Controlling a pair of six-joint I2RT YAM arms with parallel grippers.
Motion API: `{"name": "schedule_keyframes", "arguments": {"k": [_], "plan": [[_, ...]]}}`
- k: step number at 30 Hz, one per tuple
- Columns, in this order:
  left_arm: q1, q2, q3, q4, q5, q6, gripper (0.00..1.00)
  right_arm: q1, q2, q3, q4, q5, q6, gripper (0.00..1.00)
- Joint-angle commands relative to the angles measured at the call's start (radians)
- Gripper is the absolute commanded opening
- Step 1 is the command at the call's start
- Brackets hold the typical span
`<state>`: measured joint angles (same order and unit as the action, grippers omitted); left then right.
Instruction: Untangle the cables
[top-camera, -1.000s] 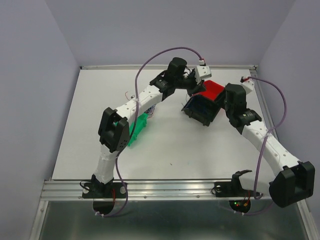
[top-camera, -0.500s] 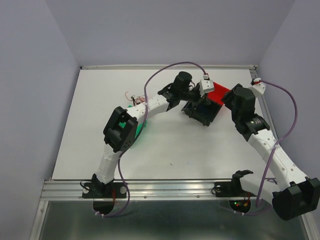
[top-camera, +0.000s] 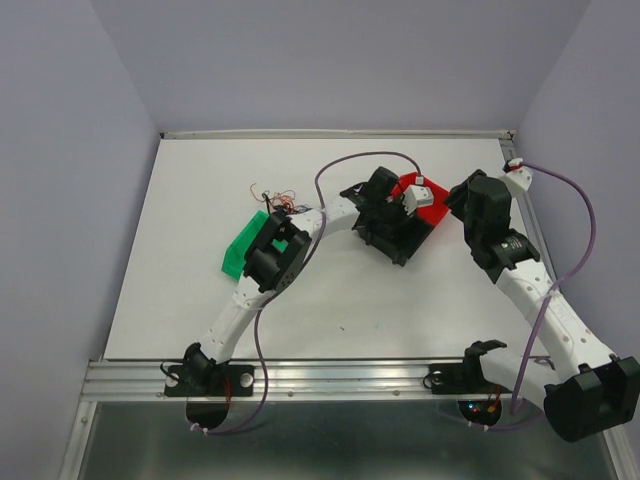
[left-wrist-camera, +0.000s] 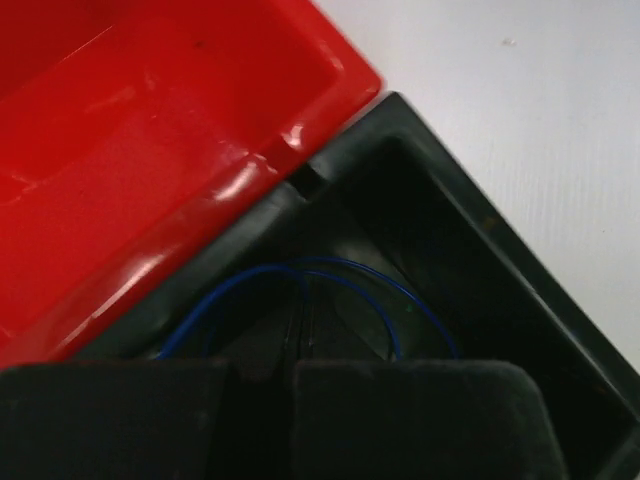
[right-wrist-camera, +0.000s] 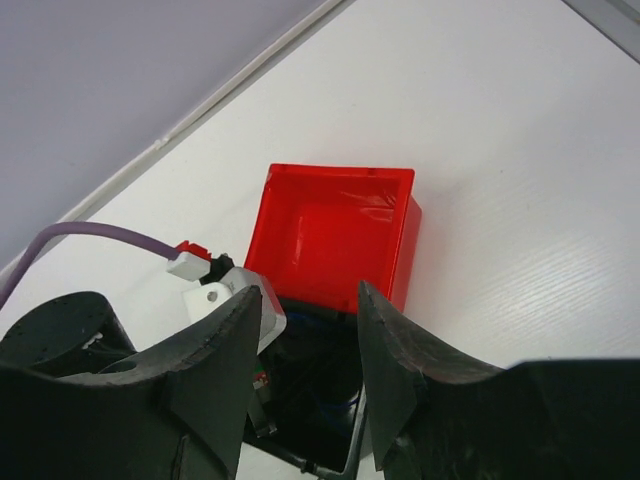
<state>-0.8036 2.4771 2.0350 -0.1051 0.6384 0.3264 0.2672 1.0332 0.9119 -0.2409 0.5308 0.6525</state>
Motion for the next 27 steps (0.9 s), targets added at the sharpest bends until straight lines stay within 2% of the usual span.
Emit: {"name": "schedule_keyframes", "arguments": {"k": [1,5,8,9,12,18,22,27], "plan": [[-0.002,-0.02,0.044,-0.071,-0.039,0.022,0.0,-0.011,-0.035,-0.016,0.026,0.018,0.01,0.49],[-0.017,0.0,0.086,-0.123,-0.066,0.057,0.01,-0.011,-0.038,-0.018,0.025,0.017,0.01,0.49],[-0.02,-0.047,0.062,-0.094,-0.083,0.063,0.1,-0.013,-0.038,-0.018,0.026,0.015,0.01,0.49],[-0.02,-0.067,0.035,-0.078,-0.083,0.063,0.17,-0.013,-0.038,-0.016,0.025,0.015,0.01,0.49],[-0.023,-0.139,-0.001,-0.041,-0.095,0.065,0.28,-0.016,-0.039,-0.018,0.026,0.018,0.01,0.49],[-0.026,-0.265,-0.041,-0.05,-0.109,0.065,0.43,-0.019,-0.044,-0.021,0.025,0.017,0.01,0.49],[-0.029,-0.317,-0.032,-0.16,-0.143,0.083,0.58,-0.022,-0.036,-0.018,0.025,0.005,0.01,0.49],[-0.029,-0.366,-0.047,-0.291,-0.178,0.115,0.64,-0.026,-0.004,-0.008,0.028,-0.031,0.006,0.49]]}}
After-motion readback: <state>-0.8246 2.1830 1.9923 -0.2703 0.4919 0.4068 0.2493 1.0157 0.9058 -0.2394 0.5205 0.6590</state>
